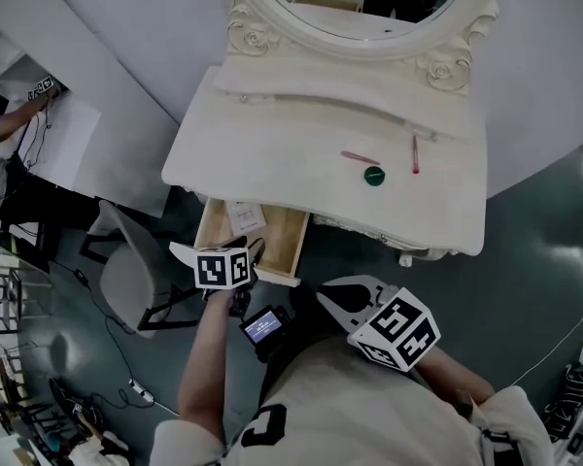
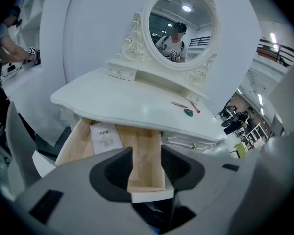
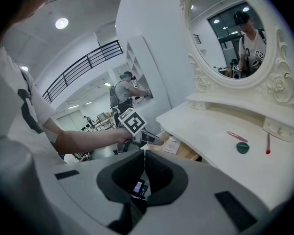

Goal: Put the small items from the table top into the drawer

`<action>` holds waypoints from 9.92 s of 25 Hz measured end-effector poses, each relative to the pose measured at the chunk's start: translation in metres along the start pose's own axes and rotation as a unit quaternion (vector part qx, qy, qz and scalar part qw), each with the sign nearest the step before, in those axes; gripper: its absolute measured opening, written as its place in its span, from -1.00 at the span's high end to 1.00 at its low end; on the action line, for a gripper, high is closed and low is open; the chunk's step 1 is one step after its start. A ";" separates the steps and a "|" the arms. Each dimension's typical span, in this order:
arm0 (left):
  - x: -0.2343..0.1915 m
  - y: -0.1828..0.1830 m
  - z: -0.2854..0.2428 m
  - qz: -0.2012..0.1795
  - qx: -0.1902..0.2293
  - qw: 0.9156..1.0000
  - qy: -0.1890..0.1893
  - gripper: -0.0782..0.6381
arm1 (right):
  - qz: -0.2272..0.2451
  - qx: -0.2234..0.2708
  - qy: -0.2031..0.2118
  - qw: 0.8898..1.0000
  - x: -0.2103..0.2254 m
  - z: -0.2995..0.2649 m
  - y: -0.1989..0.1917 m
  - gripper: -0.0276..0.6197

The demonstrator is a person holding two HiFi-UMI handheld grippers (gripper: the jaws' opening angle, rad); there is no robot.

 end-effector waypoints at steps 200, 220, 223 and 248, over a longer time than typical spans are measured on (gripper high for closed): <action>0.218 0.095 -0.119 -0.260 -0.014 0.965 -0.036 0.62 | -0.066 0.029 -0.098 0.993 0.128 0.147 -0.047 0.83; 0.219 0.062 -0.067 -0.242 0.016 0.970 -0.008 0.62 | -0.030 0.032 -0.075 0.996 0.093 0.158 -0.059 0.83; 0.215 0.057 -0.058 -0.234 0.021 0.972 -0.002 0.62 | -0.021 0.028 -0.066 0.997 0.087 0.157 -0.060 0.83; 0.163 0.029 -0.006 -0.171 0.047 0.983 0.039 0.62 | 0.015 -0.020 0.013 1.000 0.054 0.110 -0.061 0.83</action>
Point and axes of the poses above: the fingertips, and each gripper's own axes: z backward along the fingers, x to its right, y out of its top, the point moved 2 cm from there along z, backward along the fingers, and after that the axes turned 1 degree about y, right-handed, at the moved point
